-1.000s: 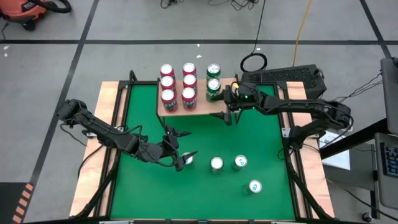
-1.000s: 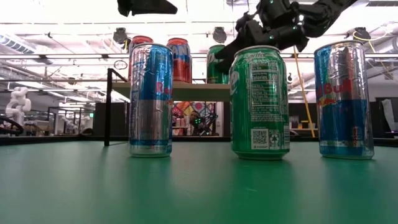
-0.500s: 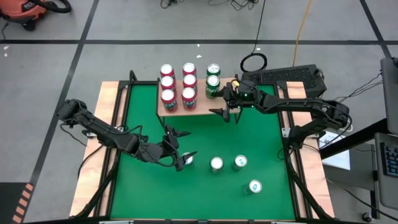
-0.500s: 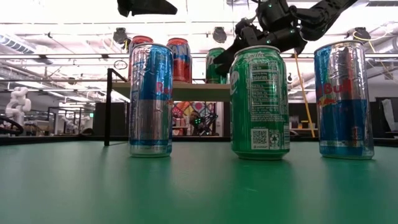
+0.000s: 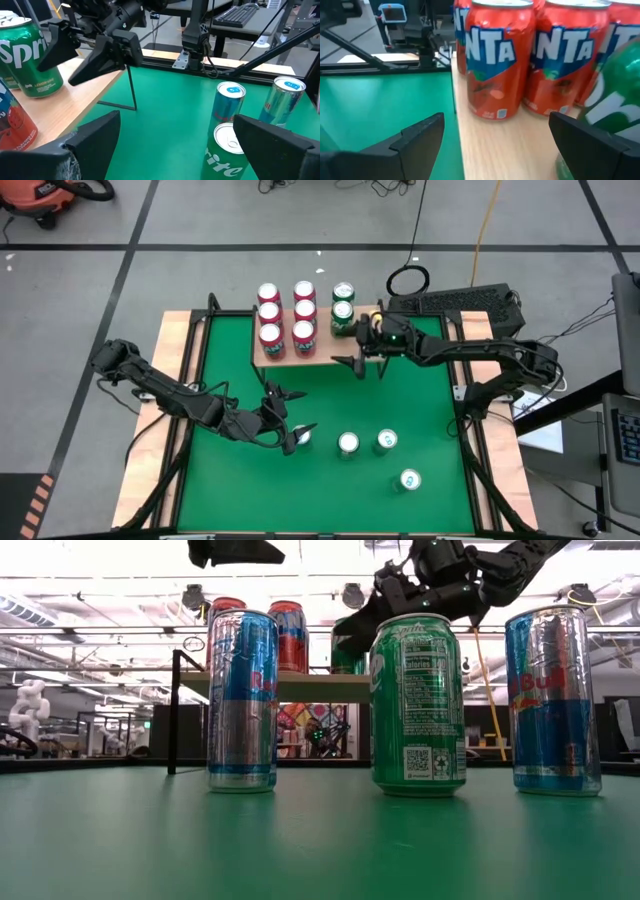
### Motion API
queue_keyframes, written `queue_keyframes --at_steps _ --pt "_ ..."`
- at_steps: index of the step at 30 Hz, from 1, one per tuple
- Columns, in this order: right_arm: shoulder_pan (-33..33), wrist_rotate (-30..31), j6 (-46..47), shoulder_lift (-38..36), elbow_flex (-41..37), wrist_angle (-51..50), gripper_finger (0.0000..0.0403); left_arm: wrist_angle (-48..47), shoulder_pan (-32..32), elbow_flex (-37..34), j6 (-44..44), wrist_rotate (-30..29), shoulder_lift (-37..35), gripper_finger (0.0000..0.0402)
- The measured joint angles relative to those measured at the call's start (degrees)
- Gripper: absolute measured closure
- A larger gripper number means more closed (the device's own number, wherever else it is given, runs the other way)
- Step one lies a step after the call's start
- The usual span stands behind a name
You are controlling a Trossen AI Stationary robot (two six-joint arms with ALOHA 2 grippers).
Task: Place canned beverage on shelf
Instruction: Put the green soda can on the shelf aligned with the other green soda cans
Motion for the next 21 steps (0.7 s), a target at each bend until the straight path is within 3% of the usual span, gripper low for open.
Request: queue_keyframes --at_steps 12,18,21 --pt "1.03 -0.15 3.92 -0.47 0.00 -0.09 0.0051 -1.18 0.00 -0.01 -0.17 0.00 -0.02 0.0015" --pt "8.31 0.27 5.42 -4.10 0.33 -4.64 0.0051 -1.92 0.00 0.00 -0.19 0.02 -0.02 0.0015" --pt "13.39 4.07 6.34 -6.08 1.75 -11.15 0.0051 -2.59 0.00 -0.01 -0.38 0.02 -0.02 0.0015"
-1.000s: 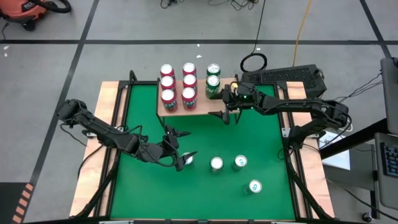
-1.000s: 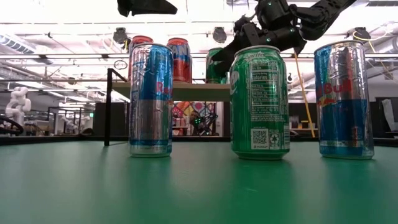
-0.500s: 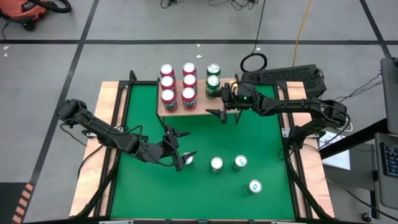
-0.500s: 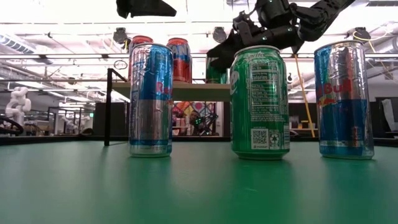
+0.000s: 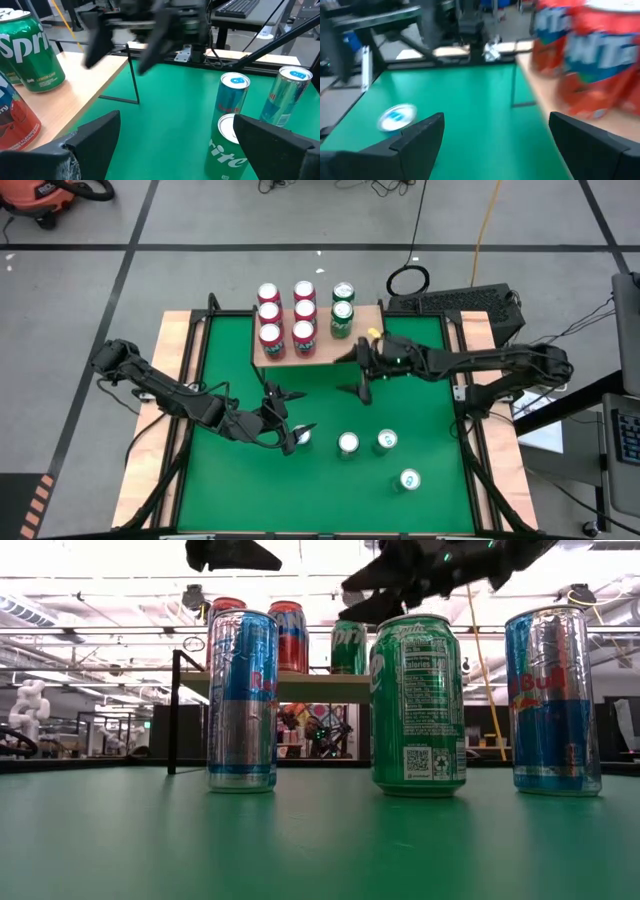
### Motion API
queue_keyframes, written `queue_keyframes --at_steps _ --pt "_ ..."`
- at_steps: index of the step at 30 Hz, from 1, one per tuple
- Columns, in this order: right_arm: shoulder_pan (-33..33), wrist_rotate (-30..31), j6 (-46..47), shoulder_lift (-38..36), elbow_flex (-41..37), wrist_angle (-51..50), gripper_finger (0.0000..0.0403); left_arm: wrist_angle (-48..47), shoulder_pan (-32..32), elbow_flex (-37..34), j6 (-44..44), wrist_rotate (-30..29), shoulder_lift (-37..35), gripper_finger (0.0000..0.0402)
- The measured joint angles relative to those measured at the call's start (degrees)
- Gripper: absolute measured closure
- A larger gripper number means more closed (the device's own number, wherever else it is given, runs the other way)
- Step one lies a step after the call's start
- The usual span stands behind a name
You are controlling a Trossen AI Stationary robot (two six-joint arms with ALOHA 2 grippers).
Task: Place canned beverage on shelf
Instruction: Put the green soda can on the shelf aligned with the other green soda cans
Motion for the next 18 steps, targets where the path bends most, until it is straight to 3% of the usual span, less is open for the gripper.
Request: queue_keyframes --at_steps 8,18 --pt "13.15 10.29 7.25 -1.16 6.26 -19.48 0.0051 -0.57 0.00 0.02 -1.61 0.00 0.46 0.0015" --pt "30.86 21.55 16.21 -0.74 10.55 -29.08 0.0051 -0.66 0.00 0.02 -5.79 0.22 4.66 0.0015"
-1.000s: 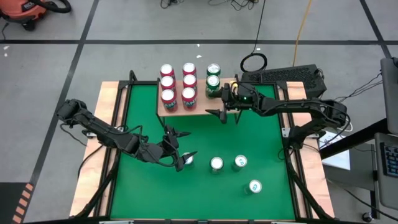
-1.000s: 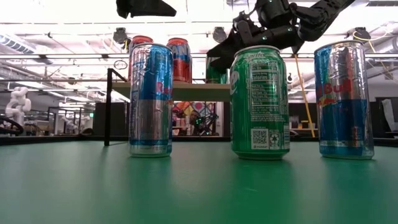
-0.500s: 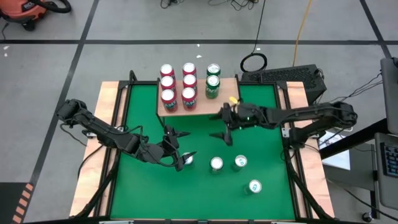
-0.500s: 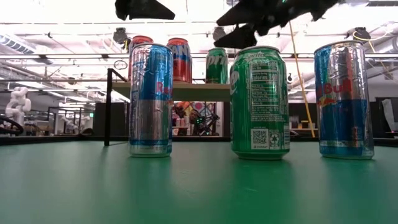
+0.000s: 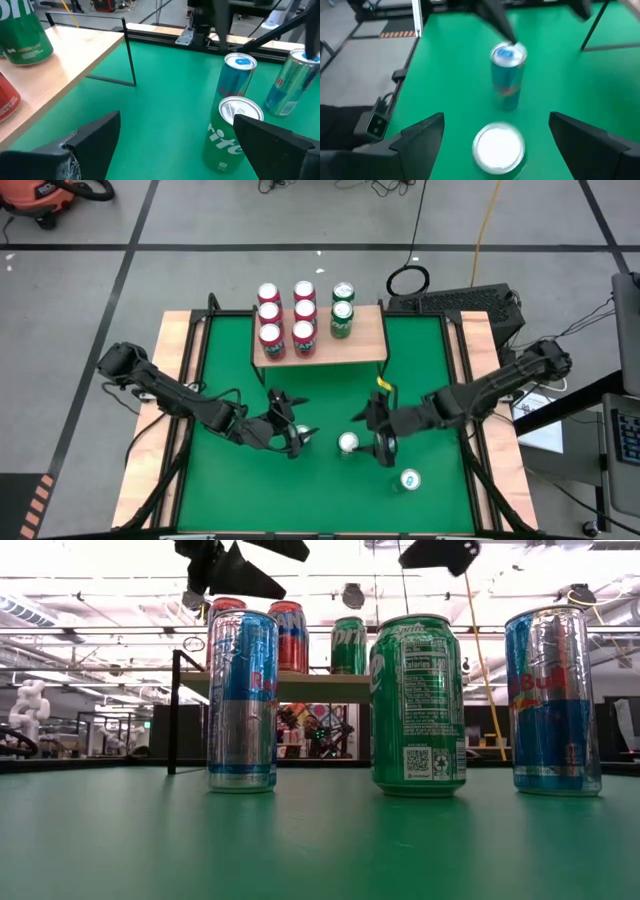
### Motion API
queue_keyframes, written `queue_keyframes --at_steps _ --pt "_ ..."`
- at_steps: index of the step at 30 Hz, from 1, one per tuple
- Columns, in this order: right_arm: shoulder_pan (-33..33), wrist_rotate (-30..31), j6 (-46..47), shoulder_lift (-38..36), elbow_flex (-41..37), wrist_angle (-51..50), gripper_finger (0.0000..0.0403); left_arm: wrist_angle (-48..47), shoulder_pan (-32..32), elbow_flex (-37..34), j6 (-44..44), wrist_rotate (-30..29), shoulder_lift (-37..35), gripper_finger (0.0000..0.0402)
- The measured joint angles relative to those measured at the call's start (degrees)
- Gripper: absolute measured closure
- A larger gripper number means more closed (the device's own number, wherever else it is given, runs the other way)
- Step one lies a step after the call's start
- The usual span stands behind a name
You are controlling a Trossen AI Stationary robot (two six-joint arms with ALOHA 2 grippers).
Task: Place canned beverage on shelf
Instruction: Put the green soda can on the shelf aligned with the other green soda cans
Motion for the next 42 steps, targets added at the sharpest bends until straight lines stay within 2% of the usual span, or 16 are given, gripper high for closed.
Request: queue_keyframes --at_steps 8,15,42 --pt "5.75 1.13 7.44 4.18 -0.01 -0.55 0.0051 2.72 0.00 0.00 0.02 0.07 0.83 0.0015" --pt "5.91 1.46 7.50 6.67 -0.01 -0.37 0.0050 2.42 0.00 0.00 0.01 0.09 0.87 0.0015" --pt "5.61 3.14 6.51 6.71 -0.01 -2.15 0.0050 2.73 0.00 0.00 0.04 -0.42 0.87 0.0015"
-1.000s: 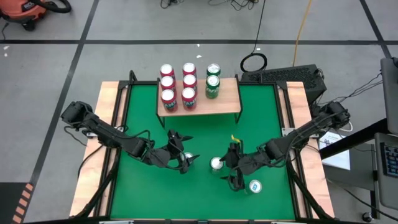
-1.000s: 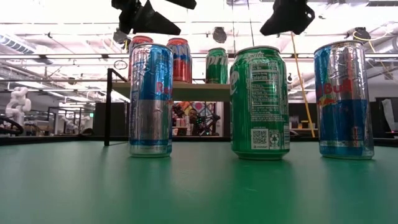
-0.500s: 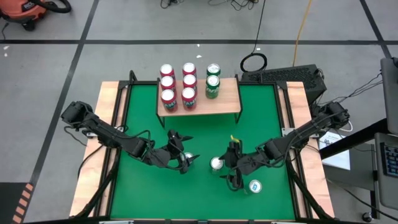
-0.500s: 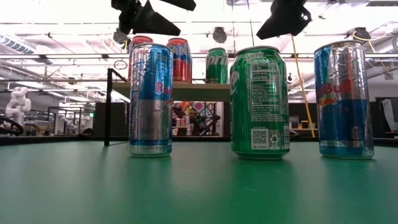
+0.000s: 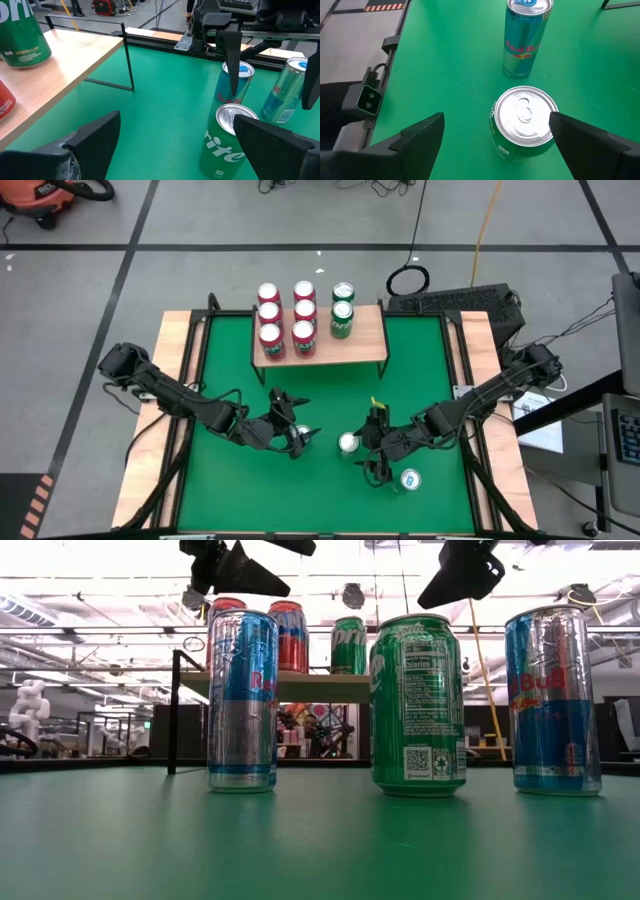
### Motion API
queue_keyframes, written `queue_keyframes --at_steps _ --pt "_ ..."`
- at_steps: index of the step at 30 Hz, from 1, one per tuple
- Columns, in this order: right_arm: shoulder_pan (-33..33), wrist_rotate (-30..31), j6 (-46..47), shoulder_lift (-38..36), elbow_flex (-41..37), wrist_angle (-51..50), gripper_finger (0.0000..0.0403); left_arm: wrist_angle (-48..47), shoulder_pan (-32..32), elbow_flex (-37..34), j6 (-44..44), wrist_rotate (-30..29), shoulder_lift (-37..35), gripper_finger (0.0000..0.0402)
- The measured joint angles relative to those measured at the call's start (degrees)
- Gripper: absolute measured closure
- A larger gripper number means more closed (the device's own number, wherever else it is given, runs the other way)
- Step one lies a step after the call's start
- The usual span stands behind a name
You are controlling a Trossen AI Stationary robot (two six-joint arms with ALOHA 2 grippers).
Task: Place canned beverage on shelf
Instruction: Put the green soda can on the shelf aligned with the other green soda cans
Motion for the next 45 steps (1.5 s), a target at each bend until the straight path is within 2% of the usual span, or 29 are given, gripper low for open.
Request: queue_keyframes --at_steps 4,13,20,32,35,45 --pt "0.04 2.47 -0.23 0.82 -0.01 -0.76 0.0050 0.26 0.00 0.00 -0.02 0.00 0.00 0.0015" --pt "-0.13 2.36 -0.72 2.12 -0.07 -0.55 0.0050 -0.38 0.00 0.00 0.02 0.02 0.36 0.0015" --pt "-2.77 2.33 0.00 4.65 -0.07 0.26 0.0050 -0.42 0.00 0.00 0.04 0.07 2.18 0.0015" --pt "-5.32 -5.09 0.01 8.84 -0.07 1.23 0.0050 0.02 0.00 0.00 0.53 0.20 3.10 0.0015" --pt "-5.38 -5.21 -0.59 10.90 -0.07 1.16 0.0051 0.37 0.00 0.00 0.55 0.20 3.10 0.0015" --pt "-5.40 -5.23 -1.90 11.65 0.16 1.00 0.0107 0.93 0.15 0.00 1.59 0.20 3.10 0.0015"
